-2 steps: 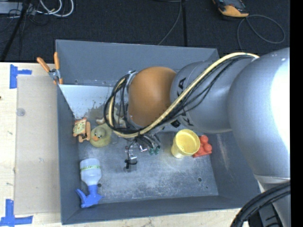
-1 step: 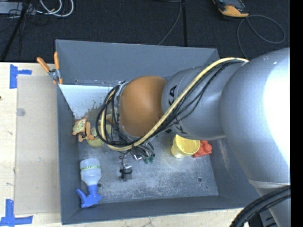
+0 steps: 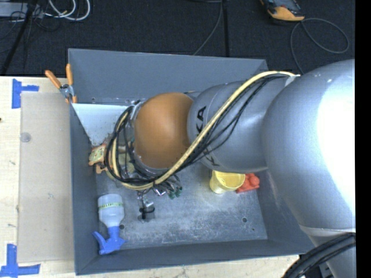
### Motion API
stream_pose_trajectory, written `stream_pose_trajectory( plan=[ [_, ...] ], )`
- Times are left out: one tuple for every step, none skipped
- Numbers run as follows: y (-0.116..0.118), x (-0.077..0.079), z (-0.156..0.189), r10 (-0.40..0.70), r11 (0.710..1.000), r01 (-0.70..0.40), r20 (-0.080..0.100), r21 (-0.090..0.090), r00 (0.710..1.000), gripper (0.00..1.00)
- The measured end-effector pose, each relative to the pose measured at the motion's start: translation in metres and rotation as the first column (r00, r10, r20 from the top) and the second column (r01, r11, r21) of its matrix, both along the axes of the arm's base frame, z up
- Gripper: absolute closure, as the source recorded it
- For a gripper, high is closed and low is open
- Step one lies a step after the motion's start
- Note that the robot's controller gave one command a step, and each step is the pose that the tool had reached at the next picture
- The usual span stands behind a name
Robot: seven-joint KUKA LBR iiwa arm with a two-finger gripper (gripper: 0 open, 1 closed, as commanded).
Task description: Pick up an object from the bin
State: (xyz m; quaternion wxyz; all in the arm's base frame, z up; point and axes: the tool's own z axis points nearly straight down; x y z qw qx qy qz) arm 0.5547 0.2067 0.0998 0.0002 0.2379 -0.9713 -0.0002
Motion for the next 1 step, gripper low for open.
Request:
stream_pose_trajectory(
  plan=[
    [0.0381,-0.0058,-0.0297,0.205,0.979,-0.205,-0.007,0.002,0.979,0.0]
  ],
)
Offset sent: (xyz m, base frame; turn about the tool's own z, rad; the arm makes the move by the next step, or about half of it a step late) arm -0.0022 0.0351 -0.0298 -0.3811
